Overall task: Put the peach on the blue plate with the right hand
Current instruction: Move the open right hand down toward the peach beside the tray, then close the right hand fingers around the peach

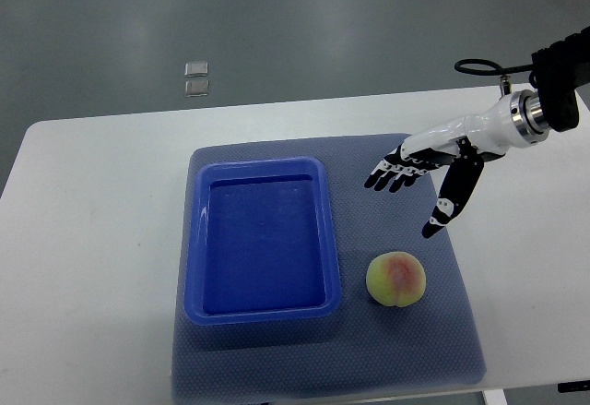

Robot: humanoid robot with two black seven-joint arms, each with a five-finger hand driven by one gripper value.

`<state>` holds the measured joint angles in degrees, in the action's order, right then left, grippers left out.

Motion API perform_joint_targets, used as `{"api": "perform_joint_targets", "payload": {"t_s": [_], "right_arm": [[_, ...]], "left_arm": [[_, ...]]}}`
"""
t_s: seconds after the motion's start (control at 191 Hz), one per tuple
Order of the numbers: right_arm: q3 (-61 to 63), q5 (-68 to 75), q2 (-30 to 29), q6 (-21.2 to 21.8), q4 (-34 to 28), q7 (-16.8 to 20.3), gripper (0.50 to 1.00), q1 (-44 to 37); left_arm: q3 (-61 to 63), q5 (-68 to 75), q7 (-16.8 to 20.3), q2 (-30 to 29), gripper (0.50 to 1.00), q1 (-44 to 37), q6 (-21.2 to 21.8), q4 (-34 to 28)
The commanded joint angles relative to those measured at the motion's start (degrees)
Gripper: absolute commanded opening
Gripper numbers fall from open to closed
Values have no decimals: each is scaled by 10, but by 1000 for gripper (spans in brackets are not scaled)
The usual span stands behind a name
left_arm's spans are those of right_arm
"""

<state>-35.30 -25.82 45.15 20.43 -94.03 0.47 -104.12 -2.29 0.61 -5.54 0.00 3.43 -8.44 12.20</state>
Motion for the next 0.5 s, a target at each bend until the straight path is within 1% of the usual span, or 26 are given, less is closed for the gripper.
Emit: {"api": "perform_joint_targets", "payload": {"t_s": [0.0, 0.152, 0.157, 0.241, 0.293, 0.298, 0.34, 0.393, 0.398, 0.408, 0.497], "right_arm": [[9, -45, -1, -41, -1, 0, 930, 30], [10, -56, -1, -49, -5, 0, 930, 46], [11, -56, 0, -50, -6, 0, 928, 58], [17, -58, 1, -53, -6, 0, 930, 78], [17, -58, 1, -53, -6, 0, 930, 78], [21, -63, 2, -60, -6, 0, 930, 91], [23, -71, 3, -67, -6, 0, 930, 103], [23, -71, 3, -67, -6, 0, 930, 103], [28, -82, 3, -74, -6, 0, 930, 118], [30, -85, 4, -76, -6, -1, 930, 122], [40, -101, 4, -79, -5, -1, 930, 143]], "left_arm": [[0, 0, 0, 0, 1000, 0, 1, -4], [1, 0, 0, 0, 1000, 0, 1, -5], [0, 0, 0, 0, 1000, 0, 1, -5], [1, 0, 0, 0, 1000, 0, 1, -5], [1, 0, 0, 0, 1000, 0, 1, -5], [1, 0, 0, 0, 1000, 0, 1, -5], [1, 0, 0, 0, 1000, 0, 1, -5], [1, 0, 0, 0, 1000, 0, 1, -5], [1, 0, 0, 0, 1000, 0, 1, -5], [1, 0, 0, 0, 1000, 0, 1, -5], [2, 0, 0, 0, 1000, 0, 1, -5]]}}
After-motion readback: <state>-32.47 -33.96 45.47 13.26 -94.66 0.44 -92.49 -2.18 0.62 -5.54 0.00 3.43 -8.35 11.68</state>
